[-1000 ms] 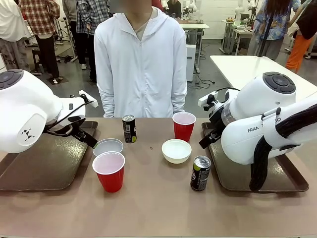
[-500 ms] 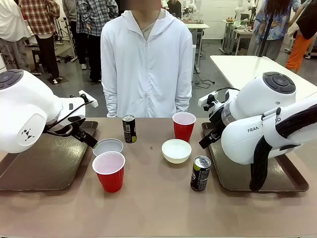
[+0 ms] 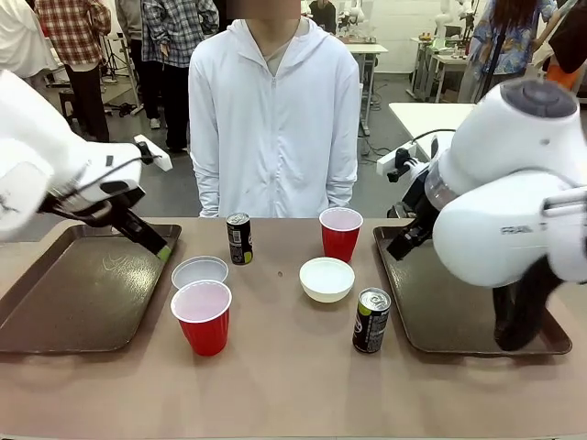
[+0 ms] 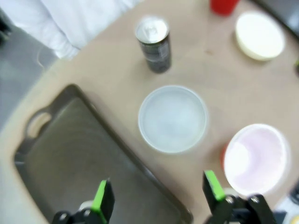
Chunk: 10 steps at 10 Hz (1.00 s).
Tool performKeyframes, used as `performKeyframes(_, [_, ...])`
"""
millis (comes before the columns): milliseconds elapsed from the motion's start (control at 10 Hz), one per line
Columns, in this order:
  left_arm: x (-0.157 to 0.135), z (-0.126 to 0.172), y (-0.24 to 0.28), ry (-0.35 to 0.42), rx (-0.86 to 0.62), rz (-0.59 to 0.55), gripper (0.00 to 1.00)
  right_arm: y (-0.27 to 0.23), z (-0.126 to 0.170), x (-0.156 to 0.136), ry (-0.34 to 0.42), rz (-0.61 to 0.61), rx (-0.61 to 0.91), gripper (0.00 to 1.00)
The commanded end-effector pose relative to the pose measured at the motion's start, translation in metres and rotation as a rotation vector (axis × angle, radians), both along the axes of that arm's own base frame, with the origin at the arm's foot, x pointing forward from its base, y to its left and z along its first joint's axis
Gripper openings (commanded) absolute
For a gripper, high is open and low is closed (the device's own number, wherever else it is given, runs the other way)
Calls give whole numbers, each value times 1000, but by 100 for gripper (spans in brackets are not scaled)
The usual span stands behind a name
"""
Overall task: Prepare tableware on both trays.
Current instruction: Pick up a Picnic Bowl from the table and place it on a Handle tray.
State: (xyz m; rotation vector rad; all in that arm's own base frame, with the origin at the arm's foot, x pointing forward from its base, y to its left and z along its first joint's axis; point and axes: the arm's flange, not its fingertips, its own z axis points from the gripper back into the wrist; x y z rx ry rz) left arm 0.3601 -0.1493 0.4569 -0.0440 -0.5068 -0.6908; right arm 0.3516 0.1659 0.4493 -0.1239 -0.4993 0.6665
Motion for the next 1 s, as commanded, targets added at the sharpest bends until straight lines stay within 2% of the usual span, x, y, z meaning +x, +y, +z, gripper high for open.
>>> performKeyframes(0, [-63, 12, 33, 82, -14, -39, 100, -16, -3, -86, 102, 21, 4, 100])
performKeyframes(100, [-80, 15, 39, 107, -17, -47, 100, -20, -11, -110, 163, 22, 3, 100])
performKeyframes(200, [-85, 17, 41, 102, -14, -22, 100, -20, -18, -121, 160, 12, 5, 100])
performKeyframes(300, [-77, 17, 39, -2, 4, 84, 100, -20, -19, -112, 27, -63, -63, 100])
performKeyframes(400, [-48, 46, 21, 99, 1, -29, 100, 14, 31, -64, 145, 25, -29, 100])
performKeyframes(500, [-48, 46, 21, 99, 1, -29, 100, 16, 38, -72, 124, 8, -34, 100])
performKeyframes(600, [-52, 57, 27, 73, -4, 5, 100, -4, 23, -38, 195, 16, 187, 100])
performKeyframes(700, [-34, 41, 40, 161, -151, -23, 100, -30, 8, -14, 308, 14, 382, 100])
performKeyframes(800, [-28, 33, 60, 223, -284, -25, 100, -62, -1, -5, 397, 15, 561, 100])
performKeyframes(900, [-23, 30, 86, 236, -400, -1, 100, -97, -1, -6, 384, 32, 744, 100])
